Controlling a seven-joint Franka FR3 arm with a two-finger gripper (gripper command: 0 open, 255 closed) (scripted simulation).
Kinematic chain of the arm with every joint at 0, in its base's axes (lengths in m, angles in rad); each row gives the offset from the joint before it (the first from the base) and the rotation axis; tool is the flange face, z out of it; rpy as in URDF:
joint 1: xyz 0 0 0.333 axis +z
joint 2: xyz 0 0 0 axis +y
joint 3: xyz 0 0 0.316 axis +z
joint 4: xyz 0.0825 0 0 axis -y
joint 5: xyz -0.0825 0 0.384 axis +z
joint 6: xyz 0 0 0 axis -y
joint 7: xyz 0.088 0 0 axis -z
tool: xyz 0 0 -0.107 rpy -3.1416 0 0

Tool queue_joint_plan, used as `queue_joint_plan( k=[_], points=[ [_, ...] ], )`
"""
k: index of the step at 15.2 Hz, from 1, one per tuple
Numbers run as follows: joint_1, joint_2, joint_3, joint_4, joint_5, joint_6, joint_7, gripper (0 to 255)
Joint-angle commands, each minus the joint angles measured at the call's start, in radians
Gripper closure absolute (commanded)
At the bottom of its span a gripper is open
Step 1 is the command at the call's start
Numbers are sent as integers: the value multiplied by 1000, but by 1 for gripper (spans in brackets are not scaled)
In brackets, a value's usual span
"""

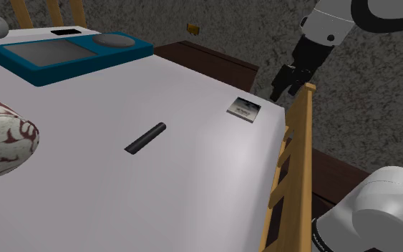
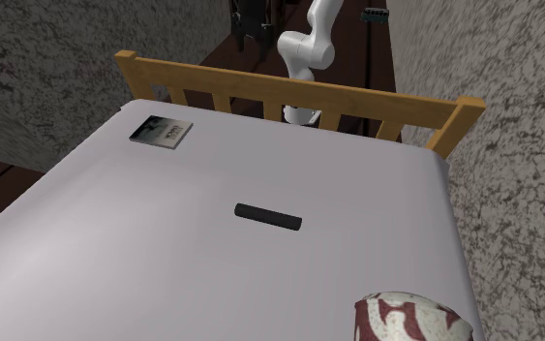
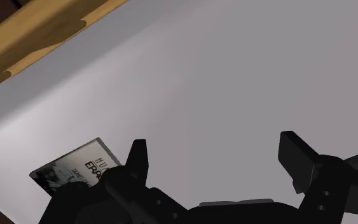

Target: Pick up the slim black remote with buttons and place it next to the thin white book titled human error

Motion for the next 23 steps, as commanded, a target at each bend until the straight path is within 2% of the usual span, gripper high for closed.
queue_joint_plan(
  k=[1,7,14,19,23],
  points=[
    [0,0,0,0,0,0,0,0],
    [-12,62,173,-45,70,119,294,0],
    [-62,241,382,1,94,259,647,0],
    [-130,431,533,96,31,340,925,0],
    [-185,623,643,207,-95,374,1177,0]
  ],
)
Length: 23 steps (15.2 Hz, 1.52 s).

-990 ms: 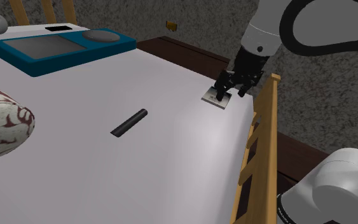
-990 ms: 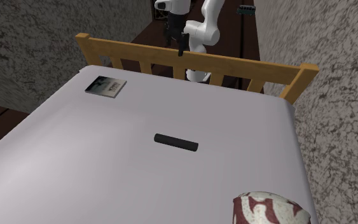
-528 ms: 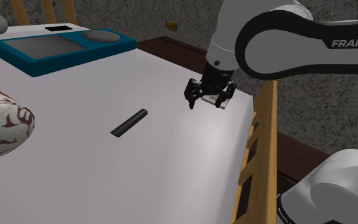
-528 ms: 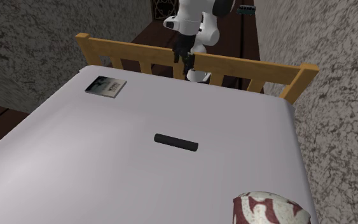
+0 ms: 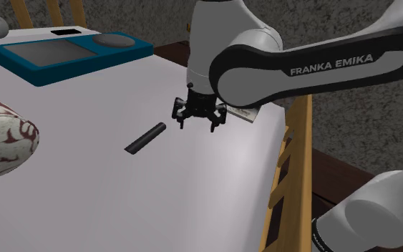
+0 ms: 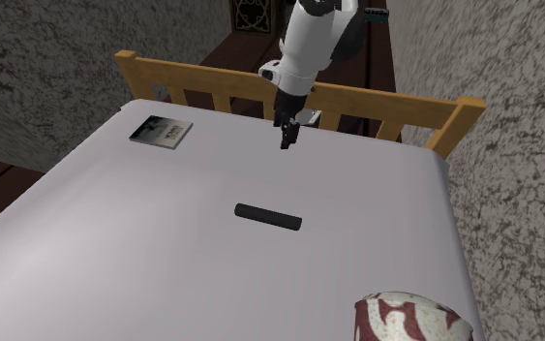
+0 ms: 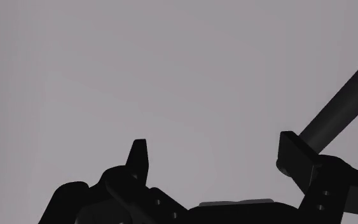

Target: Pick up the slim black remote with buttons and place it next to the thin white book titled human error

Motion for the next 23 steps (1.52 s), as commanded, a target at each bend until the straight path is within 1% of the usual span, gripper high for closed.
queue_joint_plan(
  k=[1,2,4,6,8,11,15,23],
  points=[
    [-25,117,52,75,-86,6,146,0],
    [-29,174,70,110,-132,4,214,0],
    [-16,292,84,187,-229,-10,347,0],
    [18,406,78,272,-319,-35,467,0],
    [70,511,48,363,-390,-64,567,0],
    [151,656,-4,513,-468,-113,683,0],
    [253,835,-77,737,-530,-183,789,0],
    [244,868,-97,689,-557,-107,807,0]
  ],
)
